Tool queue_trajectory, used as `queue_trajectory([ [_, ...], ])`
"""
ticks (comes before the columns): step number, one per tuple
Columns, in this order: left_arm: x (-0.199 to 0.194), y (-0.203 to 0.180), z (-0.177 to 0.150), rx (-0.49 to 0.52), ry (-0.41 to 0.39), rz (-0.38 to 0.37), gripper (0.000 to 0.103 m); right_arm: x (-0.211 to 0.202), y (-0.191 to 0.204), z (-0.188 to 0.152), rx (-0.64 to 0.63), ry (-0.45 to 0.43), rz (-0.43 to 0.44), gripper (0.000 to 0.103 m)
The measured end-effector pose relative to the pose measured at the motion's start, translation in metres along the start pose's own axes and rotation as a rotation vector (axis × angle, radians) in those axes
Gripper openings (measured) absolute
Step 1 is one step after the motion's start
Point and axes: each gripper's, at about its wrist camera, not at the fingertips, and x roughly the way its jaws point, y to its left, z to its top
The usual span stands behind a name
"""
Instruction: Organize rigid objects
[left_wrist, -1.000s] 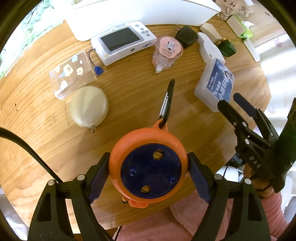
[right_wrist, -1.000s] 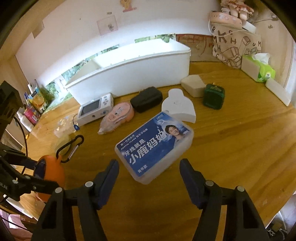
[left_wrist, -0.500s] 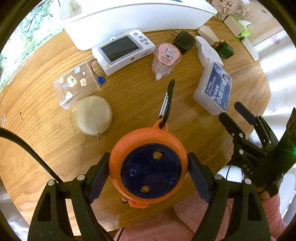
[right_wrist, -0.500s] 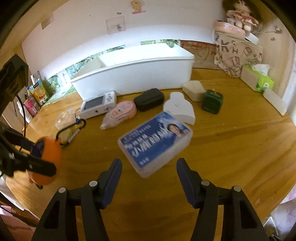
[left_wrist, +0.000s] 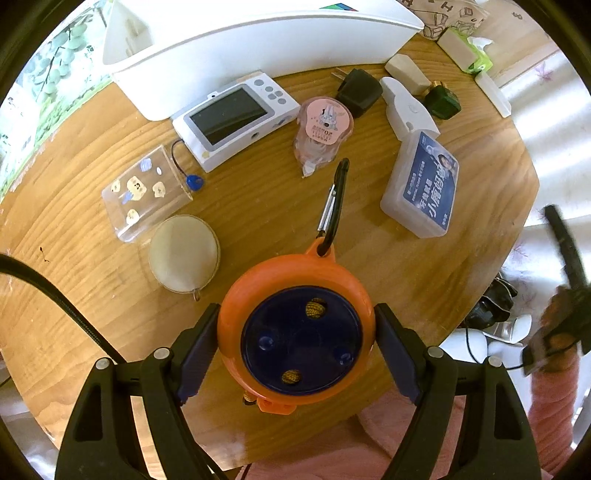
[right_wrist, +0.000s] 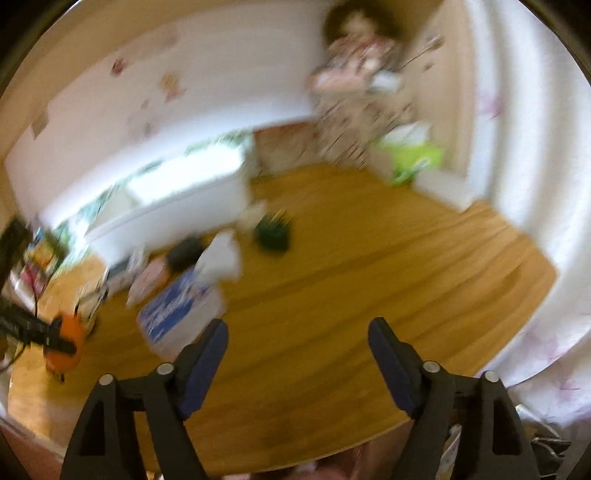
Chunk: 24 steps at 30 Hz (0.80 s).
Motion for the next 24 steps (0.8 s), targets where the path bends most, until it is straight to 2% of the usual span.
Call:
queue_trajectory([
  [5, -0.006, -0.004, -0.005, -0.025, -0.022, -0.010, 0.083, -0.026, -0.040, 0.024, 0.073, -0.175, -0.117, 0.082],
  [8, -0.007, -0.009, -0.006, -0.057, -0.029, -0.008, 0.083, -0.033, -0.063, 0.033, 0.124, -0.234, -0.184, 0.082],
  [12, -0.008, -0.014, -0.006, -0.094, -0.034, 0.001, 0.083, -0.039, -0.089, 0.044, 0.189, -0.295, -0.218, 0.082],
  [19, -0.010, -0.032, -0.013, -0.187, -0.053, 0.015, 0.083, -0.069, -0.127, 0.074, 0.103, -0.471, -0.358, 0.083],
  [24, -0.008, -0.047, -0.016, -0.242, -0.067, 0.018, 0.083, -0.090, -0.174, 0.098, 0.064, -0.582, -0.474, 0.084],
])
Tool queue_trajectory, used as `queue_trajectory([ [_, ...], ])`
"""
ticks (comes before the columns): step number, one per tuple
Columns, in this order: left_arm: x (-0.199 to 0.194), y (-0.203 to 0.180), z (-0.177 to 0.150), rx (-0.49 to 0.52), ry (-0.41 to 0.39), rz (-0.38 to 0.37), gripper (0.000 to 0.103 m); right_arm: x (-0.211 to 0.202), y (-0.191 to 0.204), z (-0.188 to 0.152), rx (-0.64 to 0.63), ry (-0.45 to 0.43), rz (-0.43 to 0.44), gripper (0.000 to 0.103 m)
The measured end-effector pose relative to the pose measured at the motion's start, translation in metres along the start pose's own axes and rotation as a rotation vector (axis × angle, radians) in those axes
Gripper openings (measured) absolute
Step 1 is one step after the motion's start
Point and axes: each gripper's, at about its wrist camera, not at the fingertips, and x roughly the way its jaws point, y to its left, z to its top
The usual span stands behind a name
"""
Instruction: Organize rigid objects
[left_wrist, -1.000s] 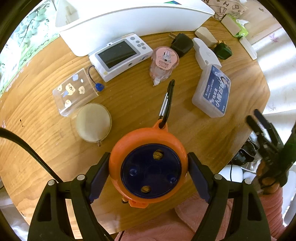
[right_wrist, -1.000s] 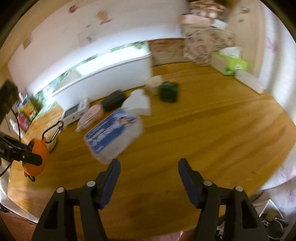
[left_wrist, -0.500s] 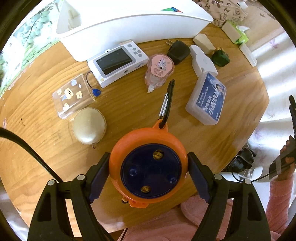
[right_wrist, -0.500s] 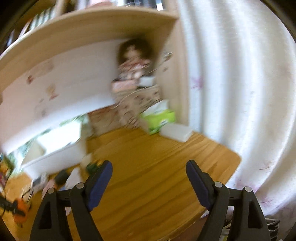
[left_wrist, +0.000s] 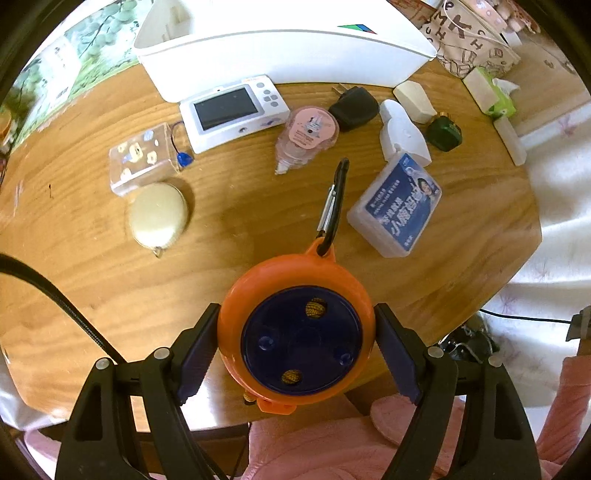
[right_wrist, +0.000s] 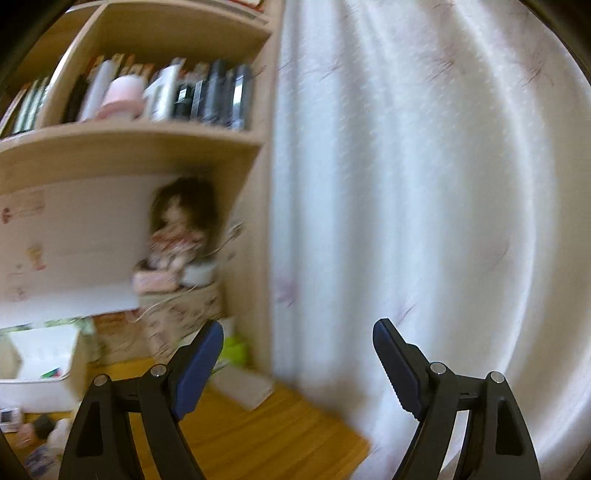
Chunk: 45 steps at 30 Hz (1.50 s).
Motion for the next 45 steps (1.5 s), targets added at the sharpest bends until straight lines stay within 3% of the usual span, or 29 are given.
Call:
queue_trajectory([
  [6, 0.001, -0.020, -0.010, -0.050, -0.025, 0.002, 0.083, 0.025, -0.046, 0.008, -0.023, -0.034, -0.067, 0.084],
  [15, 0.007, -0.047, -0.020, -0.100, -0.052, 0.002, 0.083, 0.044, -0.088, -0.010, -0.067, -0.003, -0.141, 0.084],
  [28, 0.019, -0.063, -0.020, -0.092, -0.037, 0.040, 0.083, 0.030, -0.146, 0.016, -0.069, -0.093, -0.269, 0.084],
  [37, 0.017, -0.082, -0.020, -0.025, -0.088, 0.001, 0.083, 0.024, -0.112, -0.018, -0.060, 0.028, -0.129, 0.084],
  [45, 0.005, -0.087, -0.023, 0.026, -0.210, -0.021, 0.083, 0.025, -0.064, -0.028, -0.042, 0.105, 0.084, 0.084],
])
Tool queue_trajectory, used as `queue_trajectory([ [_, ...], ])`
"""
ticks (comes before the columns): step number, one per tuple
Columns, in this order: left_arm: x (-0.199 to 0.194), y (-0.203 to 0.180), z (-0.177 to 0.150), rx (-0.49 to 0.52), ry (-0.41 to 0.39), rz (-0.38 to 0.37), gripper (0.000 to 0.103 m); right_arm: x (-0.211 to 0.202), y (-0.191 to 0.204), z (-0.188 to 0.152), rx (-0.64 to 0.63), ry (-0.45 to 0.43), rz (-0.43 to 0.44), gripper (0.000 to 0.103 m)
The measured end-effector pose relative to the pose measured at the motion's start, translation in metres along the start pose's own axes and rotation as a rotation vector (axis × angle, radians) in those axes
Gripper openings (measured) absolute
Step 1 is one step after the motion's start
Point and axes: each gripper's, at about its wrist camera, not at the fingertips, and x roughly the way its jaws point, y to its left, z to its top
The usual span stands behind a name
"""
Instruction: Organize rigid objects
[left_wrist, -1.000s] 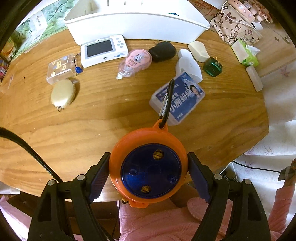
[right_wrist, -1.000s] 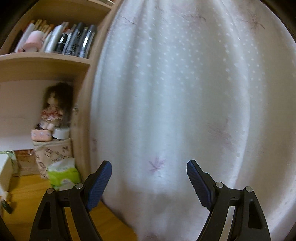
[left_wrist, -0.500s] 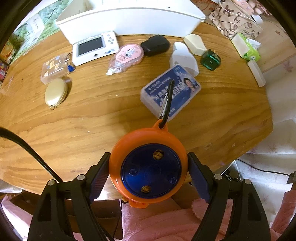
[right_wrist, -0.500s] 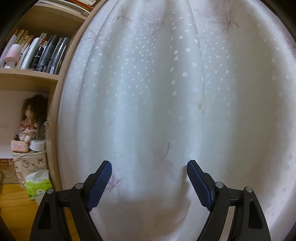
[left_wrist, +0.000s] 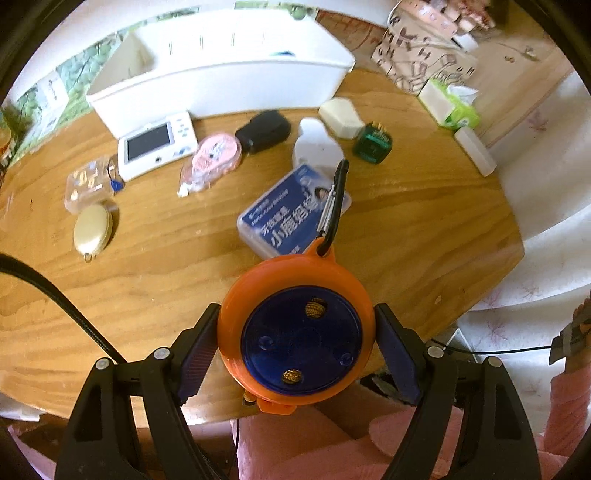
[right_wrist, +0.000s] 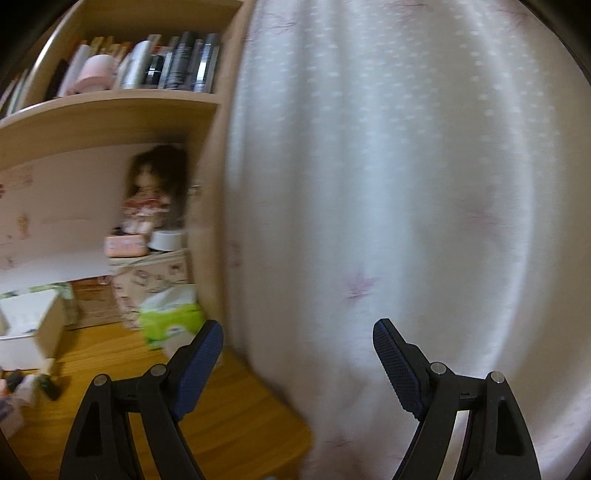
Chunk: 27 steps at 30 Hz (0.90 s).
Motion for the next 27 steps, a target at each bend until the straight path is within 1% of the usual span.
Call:
queue_trajectory([
  [4, -0.006, 0.003, -0.004, 0.021, -0.056, 0.002, 0.083, 0.004, 0.021, 0.006, 0.010, -0.004, 0.084, 0.084],
  [8, -0.010, 0.004, -0.009, 0.040, -0.113, 0.015, 0.083, 0.014, 0.043, 0.017, 0.023, -0.033, 0.155, 0.084],
  [11, -0.010, 0.005, -0.012, 0.041, -0.135, 0.026, 0.083, 0.022, 0.056, 0.025, 0.039, -0.046, 0.200, 0.084],
  [17, -0.012, 0.011, -0.016, 0.001, -0.172, 0.010, 0.083, 0.036, 0.083, 0.029, 0.017, -0.039, 0.273, 0.084],
  [25, -0.023, 0.018, -0.016, -0.047, -0.245, 0.000, 0.083, 0.048, 0.120, 0.029, -0.009, -0.020, 0.360, 0.084],
  [27, -0.024, 0.019, -0.016, -0.054, -0.253, -0.001, 0.083, 0.049, 0.129, 0.029, -0.028, -0.005, 0.413, 0.084],
])
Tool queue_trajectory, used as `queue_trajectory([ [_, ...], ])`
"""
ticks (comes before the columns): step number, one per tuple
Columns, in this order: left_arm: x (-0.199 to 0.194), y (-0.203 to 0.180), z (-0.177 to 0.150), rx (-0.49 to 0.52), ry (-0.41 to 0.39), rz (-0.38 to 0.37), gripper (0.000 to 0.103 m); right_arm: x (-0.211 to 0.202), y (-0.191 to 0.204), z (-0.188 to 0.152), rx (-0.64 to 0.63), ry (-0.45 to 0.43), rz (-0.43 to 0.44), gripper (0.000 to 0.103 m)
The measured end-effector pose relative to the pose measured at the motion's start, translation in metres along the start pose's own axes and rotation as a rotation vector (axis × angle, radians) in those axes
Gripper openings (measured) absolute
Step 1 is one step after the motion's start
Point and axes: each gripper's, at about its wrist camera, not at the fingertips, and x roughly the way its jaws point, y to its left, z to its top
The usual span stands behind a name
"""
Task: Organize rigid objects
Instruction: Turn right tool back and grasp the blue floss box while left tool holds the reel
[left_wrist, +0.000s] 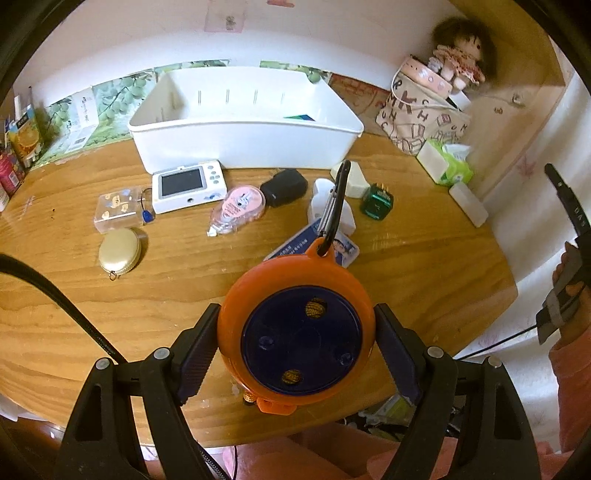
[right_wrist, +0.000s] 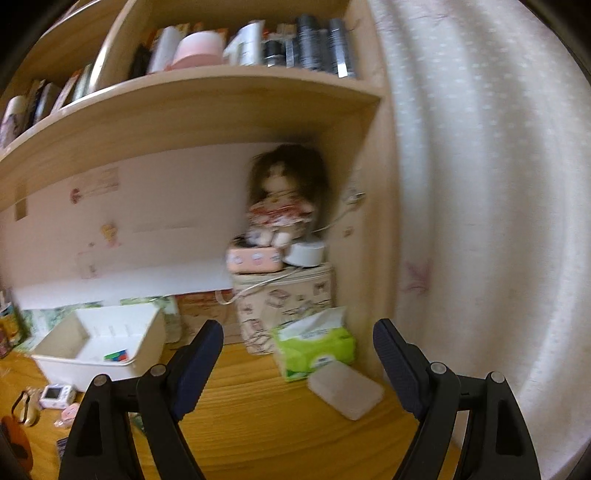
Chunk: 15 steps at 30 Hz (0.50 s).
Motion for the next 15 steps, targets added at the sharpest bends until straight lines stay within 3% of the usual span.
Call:
queue_trajectory([
  [10, -0.003, 0.011, 0.000, -0.071, -0.002, 0.018, 0.083, 0.025, 0.067, -0.008, -0.063, 0.233, 0.366, 0.084],
  [15, -0.011, 0.024, 0.003, -0.088, -0.016, 0.040, 0.083, 0.043, 0.119, -0.021, -0.068, 0.421, 0.497, 0.084],
])
